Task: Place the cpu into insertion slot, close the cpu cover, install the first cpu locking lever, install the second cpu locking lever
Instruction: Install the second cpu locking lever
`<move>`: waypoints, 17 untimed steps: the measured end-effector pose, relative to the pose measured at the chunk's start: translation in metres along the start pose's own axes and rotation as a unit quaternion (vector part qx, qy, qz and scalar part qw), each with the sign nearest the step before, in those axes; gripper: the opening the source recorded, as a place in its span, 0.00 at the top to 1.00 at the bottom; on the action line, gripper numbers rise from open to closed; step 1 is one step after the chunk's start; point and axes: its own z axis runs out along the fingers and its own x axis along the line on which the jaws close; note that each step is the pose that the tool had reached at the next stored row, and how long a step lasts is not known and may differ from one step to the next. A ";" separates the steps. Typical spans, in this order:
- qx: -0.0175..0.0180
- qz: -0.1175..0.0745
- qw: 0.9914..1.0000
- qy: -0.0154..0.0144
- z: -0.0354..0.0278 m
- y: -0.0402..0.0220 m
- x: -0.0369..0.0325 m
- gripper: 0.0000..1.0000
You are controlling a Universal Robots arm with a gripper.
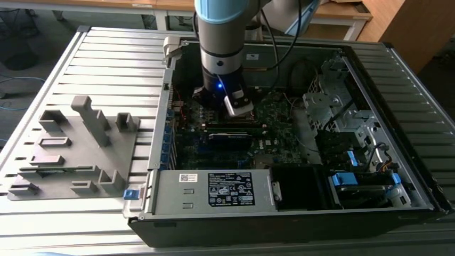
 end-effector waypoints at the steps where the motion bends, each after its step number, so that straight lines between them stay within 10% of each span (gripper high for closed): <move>1: -0.001 0.000 1.000 0.000 0.0003 -0.0007 0.0002 0.89; 17: -0.009 0.001 1.000 0.001 0.0026 -0.0084 0.0051 0.89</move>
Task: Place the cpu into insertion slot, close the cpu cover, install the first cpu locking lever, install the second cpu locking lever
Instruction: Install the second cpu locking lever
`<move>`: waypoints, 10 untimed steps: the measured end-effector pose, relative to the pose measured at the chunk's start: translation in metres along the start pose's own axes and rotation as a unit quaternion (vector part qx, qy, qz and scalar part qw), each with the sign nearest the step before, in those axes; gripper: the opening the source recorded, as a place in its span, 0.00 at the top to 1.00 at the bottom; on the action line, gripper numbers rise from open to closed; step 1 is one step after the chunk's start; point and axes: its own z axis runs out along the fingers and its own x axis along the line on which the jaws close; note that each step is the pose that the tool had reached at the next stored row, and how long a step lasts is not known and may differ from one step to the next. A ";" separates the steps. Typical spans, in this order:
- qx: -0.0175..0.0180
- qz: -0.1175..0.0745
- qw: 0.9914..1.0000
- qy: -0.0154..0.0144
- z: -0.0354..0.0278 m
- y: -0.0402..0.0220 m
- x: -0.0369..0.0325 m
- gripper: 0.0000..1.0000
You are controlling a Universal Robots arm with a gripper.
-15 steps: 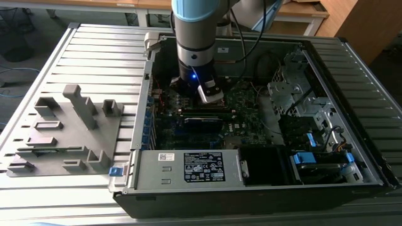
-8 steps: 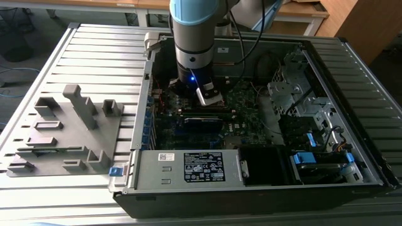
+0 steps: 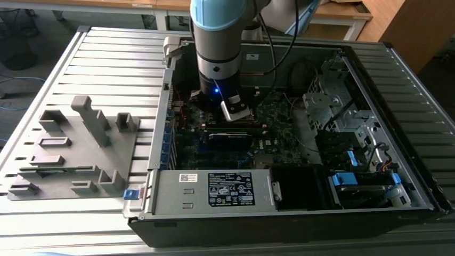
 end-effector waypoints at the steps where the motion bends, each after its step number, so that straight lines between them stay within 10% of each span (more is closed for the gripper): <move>1: 0.000 0.000 1.000 0.000 -0.0015 0.0002 -0.0001 0.89; 10: 0.000 0.000 1.000 0.000 -0.0325 0.0040 -0.0016 0.89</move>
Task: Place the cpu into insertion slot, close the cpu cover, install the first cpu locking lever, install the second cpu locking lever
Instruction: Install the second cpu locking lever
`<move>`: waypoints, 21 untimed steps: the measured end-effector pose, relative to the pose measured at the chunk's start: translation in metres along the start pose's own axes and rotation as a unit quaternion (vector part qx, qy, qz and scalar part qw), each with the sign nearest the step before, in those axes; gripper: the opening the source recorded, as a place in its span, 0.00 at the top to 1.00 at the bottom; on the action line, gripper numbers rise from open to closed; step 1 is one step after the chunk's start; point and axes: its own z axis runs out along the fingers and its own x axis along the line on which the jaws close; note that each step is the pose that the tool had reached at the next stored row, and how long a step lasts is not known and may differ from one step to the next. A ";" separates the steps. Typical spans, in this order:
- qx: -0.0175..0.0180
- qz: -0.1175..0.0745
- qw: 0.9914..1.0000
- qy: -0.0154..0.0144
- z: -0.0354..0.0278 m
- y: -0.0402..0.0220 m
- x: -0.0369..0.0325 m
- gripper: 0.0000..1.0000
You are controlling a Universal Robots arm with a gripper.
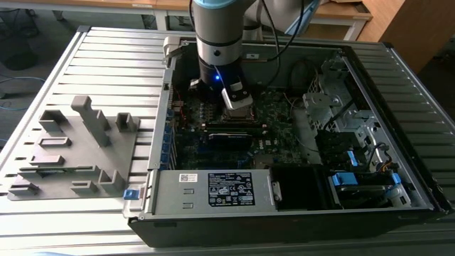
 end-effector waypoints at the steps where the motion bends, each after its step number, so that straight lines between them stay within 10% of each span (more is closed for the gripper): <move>1: 0.000 0.000 1.000 0.000 -0.0029 0.0003 -0.0001 0.89; 6: 0.000 0.000 1.000 0.000 -0.0063 0.0012 -0.0031 0.89; 17: 0.000 0.000 1.000 0.000 -0.0029 0.0077 -0.0476 0.89; 21: 0.000 0.000 1.000 0.000 -0.0014 0.0154 -0.0495 0.89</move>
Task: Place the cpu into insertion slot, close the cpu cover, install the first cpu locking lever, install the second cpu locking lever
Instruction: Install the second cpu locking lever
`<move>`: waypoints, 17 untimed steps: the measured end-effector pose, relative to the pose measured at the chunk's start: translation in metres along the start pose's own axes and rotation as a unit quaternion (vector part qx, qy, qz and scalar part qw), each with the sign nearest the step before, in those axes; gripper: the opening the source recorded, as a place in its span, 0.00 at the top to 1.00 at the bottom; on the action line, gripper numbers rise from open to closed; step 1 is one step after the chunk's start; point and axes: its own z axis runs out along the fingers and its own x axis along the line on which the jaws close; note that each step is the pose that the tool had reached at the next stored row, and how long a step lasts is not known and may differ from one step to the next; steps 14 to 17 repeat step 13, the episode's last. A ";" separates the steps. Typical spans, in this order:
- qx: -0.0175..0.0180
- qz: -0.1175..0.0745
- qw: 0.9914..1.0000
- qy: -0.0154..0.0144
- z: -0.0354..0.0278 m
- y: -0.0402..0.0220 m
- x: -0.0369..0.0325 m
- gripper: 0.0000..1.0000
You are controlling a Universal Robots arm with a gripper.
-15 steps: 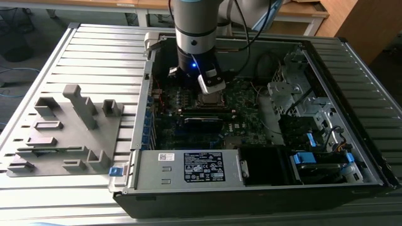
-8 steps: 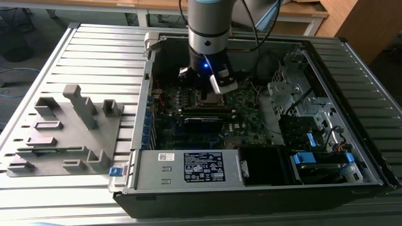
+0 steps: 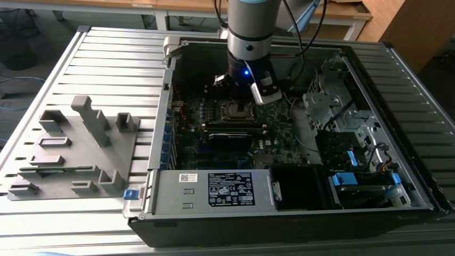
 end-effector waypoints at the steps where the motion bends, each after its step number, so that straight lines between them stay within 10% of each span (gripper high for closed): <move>1: 0.000 0.000 1.000 0.000 0.0004 0.0028 0.0004 0.89; 6: 0.000 0.000 1.000 0.000 0.0023 0.0152 0.0021 0.89; 17: 0.000 0.000 1.000 0.000 0.0026 0.0162 0.0023 0.89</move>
